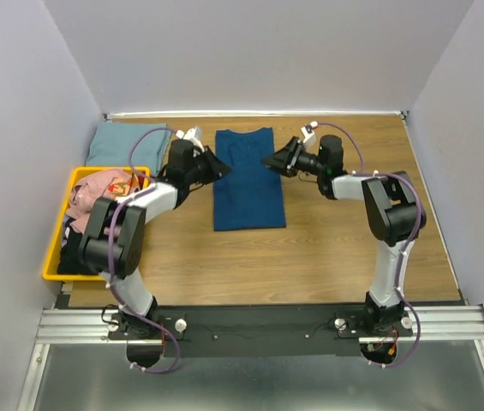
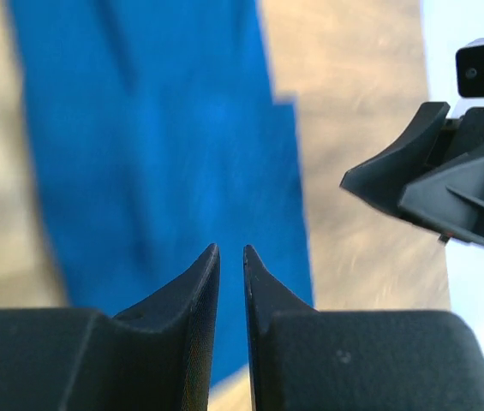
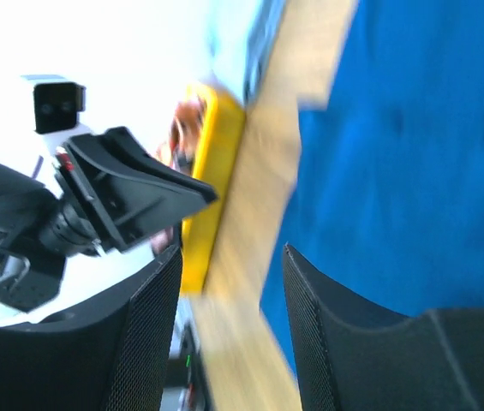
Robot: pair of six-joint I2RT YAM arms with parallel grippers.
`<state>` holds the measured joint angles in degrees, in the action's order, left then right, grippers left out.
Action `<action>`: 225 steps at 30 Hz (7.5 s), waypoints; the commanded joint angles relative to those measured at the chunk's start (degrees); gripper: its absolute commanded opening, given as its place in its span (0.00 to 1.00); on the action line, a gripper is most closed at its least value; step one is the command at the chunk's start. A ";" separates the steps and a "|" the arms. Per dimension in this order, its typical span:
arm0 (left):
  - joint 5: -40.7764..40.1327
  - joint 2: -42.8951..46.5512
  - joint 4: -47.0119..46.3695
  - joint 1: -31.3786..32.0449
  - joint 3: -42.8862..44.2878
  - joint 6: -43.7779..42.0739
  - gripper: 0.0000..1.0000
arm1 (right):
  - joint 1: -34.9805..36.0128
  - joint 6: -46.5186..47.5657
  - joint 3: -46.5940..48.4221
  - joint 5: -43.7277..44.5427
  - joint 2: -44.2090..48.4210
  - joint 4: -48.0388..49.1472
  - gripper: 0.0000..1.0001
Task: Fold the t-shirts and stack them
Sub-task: Fold the tshirt
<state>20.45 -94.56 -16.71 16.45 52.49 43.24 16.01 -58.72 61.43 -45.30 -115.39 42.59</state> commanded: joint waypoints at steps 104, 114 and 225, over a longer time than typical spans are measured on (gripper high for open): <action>-26.60 20.30 36.57 13.00 -5.64 -18.28 0.82 | 16.69 29.63 -3.68 52.42 16.79 -63.68 0.50; -26.86 20.21 36.83 13.35 -5.21 -18.55 0.82 | 18.09 30.07 -1.58 54.00 13.53 -66.22 0.45; -18.80 28.74 56.18 22.59 5.16 -13.26 0.00 | 24.87 40.34 39.45 47.32 20.32 -113.69 0.01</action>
<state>-1.69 -63.59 44.62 42.61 55.92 39.03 43.07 -24.93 93.38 1.10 -90.41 -70.28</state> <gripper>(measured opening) 0.006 0.012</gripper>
